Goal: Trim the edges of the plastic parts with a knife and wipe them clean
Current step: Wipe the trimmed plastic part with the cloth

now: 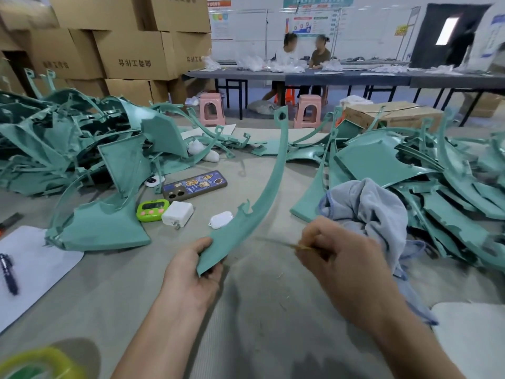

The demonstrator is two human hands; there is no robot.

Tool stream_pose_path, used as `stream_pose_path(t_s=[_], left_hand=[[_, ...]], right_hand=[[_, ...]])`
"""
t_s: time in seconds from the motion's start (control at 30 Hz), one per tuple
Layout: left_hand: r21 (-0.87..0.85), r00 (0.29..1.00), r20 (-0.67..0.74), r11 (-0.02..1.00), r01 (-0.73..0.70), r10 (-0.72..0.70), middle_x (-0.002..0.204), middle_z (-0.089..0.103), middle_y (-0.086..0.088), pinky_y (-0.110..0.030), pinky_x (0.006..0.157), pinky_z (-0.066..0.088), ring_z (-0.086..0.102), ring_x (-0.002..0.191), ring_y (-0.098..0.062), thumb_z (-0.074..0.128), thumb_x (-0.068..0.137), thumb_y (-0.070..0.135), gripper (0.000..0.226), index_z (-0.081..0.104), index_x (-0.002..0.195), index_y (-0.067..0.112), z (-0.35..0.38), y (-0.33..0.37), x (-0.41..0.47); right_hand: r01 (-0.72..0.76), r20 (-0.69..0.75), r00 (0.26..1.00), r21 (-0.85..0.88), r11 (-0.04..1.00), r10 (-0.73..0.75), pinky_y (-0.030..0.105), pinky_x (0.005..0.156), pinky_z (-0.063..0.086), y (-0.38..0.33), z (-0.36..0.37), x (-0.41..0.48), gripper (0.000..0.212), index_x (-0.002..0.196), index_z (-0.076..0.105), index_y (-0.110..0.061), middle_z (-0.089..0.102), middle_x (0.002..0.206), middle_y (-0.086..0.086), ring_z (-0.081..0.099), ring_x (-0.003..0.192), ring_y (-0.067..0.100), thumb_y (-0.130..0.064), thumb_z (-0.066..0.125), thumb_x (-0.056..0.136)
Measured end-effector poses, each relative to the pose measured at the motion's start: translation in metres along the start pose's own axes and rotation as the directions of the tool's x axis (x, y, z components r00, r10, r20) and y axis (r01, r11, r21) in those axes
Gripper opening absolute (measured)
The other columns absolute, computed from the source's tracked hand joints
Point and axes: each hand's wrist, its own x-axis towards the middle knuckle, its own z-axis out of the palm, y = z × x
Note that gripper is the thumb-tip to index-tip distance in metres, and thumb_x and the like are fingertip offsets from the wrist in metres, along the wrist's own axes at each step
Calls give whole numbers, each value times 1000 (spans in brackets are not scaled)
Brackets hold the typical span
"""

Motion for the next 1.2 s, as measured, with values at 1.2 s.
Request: stream_pose_path(t_s=[1.2], left_hand=[[119, 999, 43, 992, -38, 33, 47, 64, -2, -14, 31, 39, 59, 33, -9, 54, 97, 1, 19, 59, 80, 6, -3, 3, -4]], right_hand=[[-441, -182, 869, 136, 887, 460, 38, 46, 50, 37, 2, 14, 23, 72, 60, -21, 68, 58, -2, 62, 47, 18, -27, 77, 87]])
